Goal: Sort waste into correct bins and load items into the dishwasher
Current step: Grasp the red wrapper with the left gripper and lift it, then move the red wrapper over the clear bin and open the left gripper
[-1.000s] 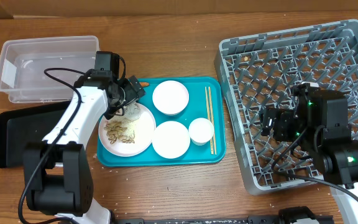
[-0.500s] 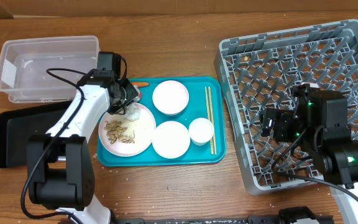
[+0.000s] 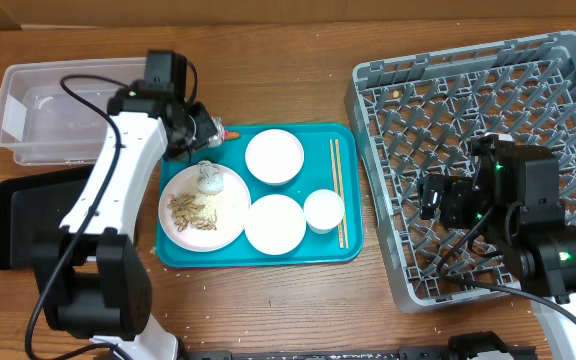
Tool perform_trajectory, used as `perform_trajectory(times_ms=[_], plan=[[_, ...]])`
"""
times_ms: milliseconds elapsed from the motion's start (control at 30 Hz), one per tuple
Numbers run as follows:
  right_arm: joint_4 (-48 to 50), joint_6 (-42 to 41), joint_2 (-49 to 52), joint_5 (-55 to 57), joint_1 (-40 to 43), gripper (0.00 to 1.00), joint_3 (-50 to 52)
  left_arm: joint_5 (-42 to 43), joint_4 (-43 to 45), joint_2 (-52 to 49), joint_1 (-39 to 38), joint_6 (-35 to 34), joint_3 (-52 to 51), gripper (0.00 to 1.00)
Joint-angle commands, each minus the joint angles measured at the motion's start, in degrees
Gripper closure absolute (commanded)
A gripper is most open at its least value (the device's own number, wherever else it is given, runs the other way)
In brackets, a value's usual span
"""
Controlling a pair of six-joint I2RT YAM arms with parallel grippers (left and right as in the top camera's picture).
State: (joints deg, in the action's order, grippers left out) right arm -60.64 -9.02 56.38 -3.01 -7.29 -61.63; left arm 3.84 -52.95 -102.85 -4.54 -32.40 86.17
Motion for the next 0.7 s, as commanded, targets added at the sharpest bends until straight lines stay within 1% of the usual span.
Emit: perform_trajectory(times_ms=[0,167,233,333,600,633,667], plan=[[0.3,-0.2,-0.4,-0.1,-0.4,0.0,-1.7,-1.5,-1.1,3.7,-0.2,4.0,5.3,0.96],[0.1,-0.2,-0.4,-0.1,-0.4,0.0,-1.7,-9.1,-0.8,4.4,0.9,3.9,8.2,0.96],[0.0,-0.3,-0.4,-0.1,-0.4,0.0,-1.7,-12.5,0.4,4.4,2.2,3.9,8.2,0.96],[-0.1,-0.2,-0.4,-0.1,-0.4,0.0,-1.7,-15.4,1.7,3.9,4.4,3.9,8.2,0.96],[-0.2,-0.5,-0.4,-0.1,-0.4,0.0,-1.7,-14.8,3.6,1.9,12.0,3.7,8.2,0.95],[-0.2,-0.5,-0.4,-0.1,-0.4,0.0,-1.7,-14.8,3.5,1.9,12.4,3.7,8.2,0.88],[-0.2,-0.5,-0.4,-0.1,-0.4,0.0,-1.7,-14.8,3.5,1.9,12.6,3.7,8.2,0.77]])
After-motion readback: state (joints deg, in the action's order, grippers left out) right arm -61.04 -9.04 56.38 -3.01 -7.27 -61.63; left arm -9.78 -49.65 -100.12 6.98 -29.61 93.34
